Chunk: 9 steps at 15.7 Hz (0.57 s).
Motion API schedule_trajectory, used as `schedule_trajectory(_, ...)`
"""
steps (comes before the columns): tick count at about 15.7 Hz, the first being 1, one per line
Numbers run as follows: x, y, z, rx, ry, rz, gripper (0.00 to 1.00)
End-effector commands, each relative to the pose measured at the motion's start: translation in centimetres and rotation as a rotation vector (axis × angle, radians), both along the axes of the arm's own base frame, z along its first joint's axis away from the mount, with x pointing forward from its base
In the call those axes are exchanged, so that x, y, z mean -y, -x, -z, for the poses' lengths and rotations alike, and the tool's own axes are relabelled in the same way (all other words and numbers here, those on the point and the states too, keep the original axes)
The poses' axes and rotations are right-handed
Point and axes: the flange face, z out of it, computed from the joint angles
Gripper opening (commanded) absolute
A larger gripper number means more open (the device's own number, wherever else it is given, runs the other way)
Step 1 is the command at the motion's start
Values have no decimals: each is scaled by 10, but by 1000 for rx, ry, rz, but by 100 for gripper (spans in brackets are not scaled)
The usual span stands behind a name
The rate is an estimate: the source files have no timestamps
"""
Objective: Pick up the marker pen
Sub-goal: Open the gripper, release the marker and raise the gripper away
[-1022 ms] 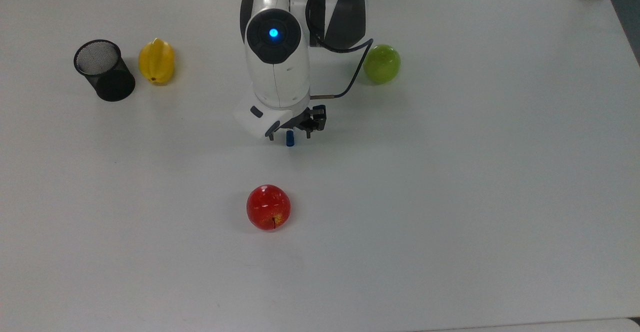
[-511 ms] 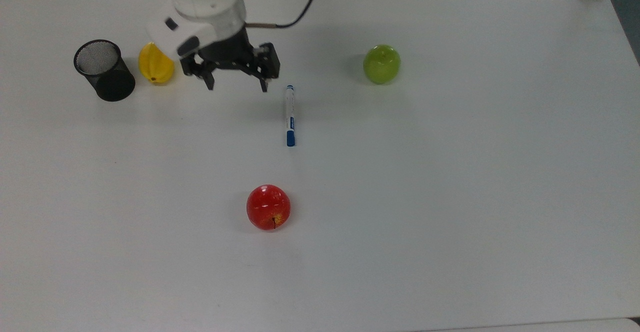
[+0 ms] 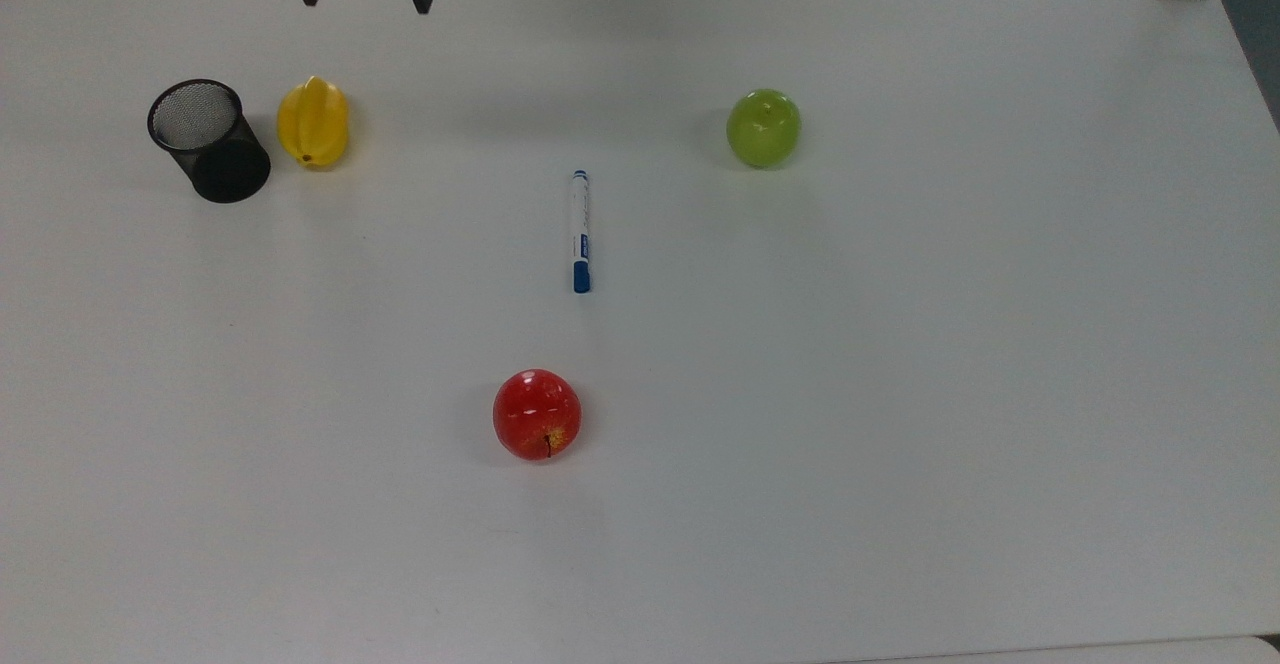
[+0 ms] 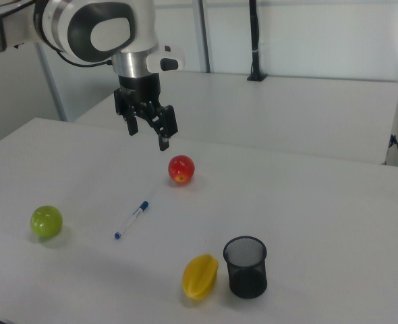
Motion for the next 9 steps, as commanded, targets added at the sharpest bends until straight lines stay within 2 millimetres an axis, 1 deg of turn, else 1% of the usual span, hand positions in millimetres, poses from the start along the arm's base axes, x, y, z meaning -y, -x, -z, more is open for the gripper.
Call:
schedule_trajectory(1,4,30,-4,-44,17,15,100)
schedule_trajectory(3,3,32,-3,-64,43,8,100)
schedule_trajectory(9,-5,26,5,-72,54,-11,100)
